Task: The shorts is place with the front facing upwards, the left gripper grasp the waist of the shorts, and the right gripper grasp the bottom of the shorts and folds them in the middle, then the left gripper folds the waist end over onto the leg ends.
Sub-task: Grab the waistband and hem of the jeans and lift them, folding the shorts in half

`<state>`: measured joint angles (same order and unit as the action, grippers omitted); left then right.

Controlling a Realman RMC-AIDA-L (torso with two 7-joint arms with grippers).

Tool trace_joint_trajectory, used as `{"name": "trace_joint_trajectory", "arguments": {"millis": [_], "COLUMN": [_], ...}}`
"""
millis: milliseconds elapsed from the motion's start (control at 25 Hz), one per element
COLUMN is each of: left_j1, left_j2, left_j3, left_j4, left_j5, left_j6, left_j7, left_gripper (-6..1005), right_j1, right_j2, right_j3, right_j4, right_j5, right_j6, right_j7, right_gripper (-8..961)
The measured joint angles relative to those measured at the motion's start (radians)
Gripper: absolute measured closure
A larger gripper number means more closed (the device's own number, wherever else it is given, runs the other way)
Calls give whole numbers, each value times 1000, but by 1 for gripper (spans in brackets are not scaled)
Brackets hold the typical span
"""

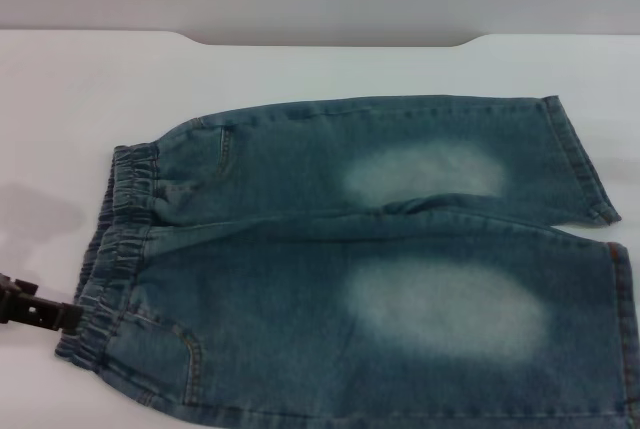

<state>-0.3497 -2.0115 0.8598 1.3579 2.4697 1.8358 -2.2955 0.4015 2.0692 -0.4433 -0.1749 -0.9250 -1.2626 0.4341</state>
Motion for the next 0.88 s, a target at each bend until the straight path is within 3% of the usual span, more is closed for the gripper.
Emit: {"name": "trace_joint_trajectory", "arguments": {"millis": [360,880], "left_j1": [-1,-6], "left_j2": [-14,-15], "left_j3": [6,10], "left_j4": [-47,-113], "left_j5": [14,28], "left_j6": [-29,-55], "left_j7": [23,44], "left_gripper": [180,182], "right_j1": [0,-1], "right_j2": [0,0], "right_j3": [0,2], "right_j4": [-2,-1], "right_j5": [0,0], "right_j6": [1,-1], "right_j7": [-12,-12], "right_gripper": [625,626]}}
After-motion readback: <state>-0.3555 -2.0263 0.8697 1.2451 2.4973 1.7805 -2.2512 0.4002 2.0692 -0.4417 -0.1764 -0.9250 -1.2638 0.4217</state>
